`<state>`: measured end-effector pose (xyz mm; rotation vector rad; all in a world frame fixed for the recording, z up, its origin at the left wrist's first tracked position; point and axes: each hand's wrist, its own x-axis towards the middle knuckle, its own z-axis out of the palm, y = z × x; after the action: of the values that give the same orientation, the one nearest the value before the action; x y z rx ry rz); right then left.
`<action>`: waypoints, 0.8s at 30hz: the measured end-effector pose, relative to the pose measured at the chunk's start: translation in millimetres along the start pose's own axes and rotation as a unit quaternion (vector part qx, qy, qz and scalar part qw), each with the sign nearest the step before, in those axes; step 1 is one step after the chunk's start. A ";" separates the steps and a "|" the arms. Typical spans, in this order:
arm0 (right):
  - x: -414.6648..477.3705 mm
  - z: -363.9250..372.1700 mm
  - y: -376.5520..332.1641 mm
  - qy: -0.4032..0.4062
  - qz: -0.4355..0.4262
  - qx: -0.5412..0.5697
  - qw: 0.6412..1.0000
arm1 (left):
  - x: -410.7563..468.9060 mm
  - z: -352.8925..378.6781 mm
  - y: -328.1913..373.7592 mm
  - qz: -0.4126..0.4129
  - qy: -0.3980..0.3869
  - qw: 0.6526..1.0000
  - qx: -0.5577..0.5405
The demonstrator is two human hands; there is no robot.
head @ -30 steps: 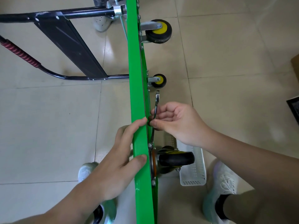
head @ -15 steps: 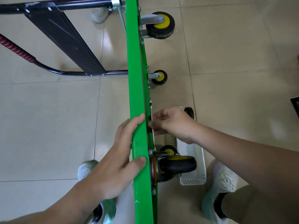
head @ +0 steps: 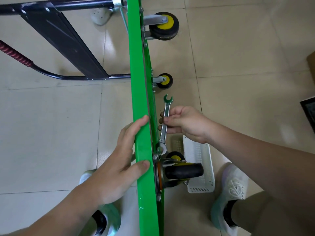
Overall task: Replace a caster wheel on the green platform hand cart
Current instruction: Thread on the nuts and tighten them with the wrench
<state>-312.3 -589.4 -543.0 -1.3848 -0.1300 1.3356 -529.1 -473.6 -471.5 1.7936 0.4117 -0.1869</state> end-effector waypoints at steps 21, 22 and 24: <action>-49.4 38.0 -12.2 -0.002 -0.179 -0.165 0.970 | 1.2 1.4 -4.6 0.018 0.010 1.000 -0.008; -45.8 37.5 -12.3 0.000 -0.172 -0.164 0.971 | 1.3 1.8 -4.4 0.016 0.010 1.000 -0.010; -38.9 36.9 -12.8 0.010 -0.146 -0.150 0.978 | 0.9 2.3 -4.0 0.016 0.011 1.000 -0.019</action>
<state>-345.4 -590.2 -498.9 -1.5611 -0.5207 1.0841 -529.6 -474.8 -476.0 1.7660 0.4010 -0.1362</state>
